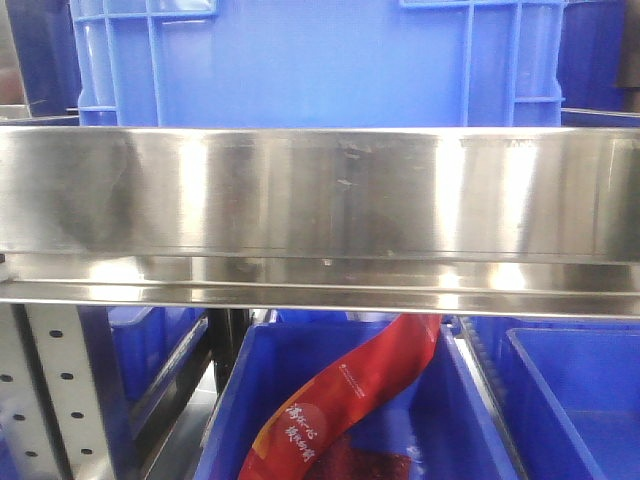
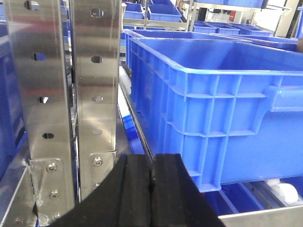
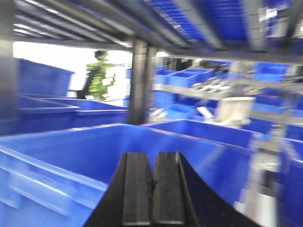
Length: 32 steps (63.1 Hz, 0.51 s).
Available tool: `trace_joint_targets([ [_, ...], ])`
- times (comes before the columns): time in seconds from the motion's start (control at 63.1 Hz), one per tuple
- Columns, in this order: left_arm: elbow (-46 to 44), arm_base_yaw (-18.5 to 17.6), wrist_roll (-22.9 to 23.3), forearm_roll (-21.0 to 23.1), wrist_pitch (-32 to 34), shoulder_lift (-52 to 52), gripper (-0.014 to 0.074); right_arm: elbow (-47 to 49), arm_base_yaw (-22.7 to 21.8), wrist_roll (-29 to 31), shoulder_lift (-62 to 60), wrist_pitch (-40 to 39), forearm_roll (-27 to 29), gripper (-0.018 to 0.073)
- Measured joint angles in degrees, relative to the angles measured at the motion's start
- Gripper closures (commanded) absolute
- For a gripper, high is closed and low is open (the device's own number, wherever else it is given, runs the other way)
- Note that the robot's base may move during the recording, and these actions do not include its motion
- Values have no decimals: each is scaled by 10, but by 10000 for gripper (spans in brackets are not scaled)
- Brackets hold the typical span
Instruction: Grab PVC pipe and place in blue bin
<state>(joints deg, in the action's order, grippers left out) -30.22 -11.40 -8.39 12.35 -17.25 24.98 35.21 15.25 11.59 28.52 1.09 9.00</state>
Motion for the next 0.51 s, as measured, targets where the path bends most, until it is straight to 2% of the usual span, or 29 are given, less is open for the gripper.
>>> trace_joint_targets([
  [0.27, 0, 0, 0, 0, 0, 0, 708, -161, -142, 0, -118, -19, -2, 728],
  [0.381, 0, 0, 0, 0, 0, 0, 708, -218, -172, 0, -149, -19, -2, 728],
  [0.508, 0, 0, 0, 0, 0, 0, 708, -268, -178, 0, -182, -26, -2, 728],
])
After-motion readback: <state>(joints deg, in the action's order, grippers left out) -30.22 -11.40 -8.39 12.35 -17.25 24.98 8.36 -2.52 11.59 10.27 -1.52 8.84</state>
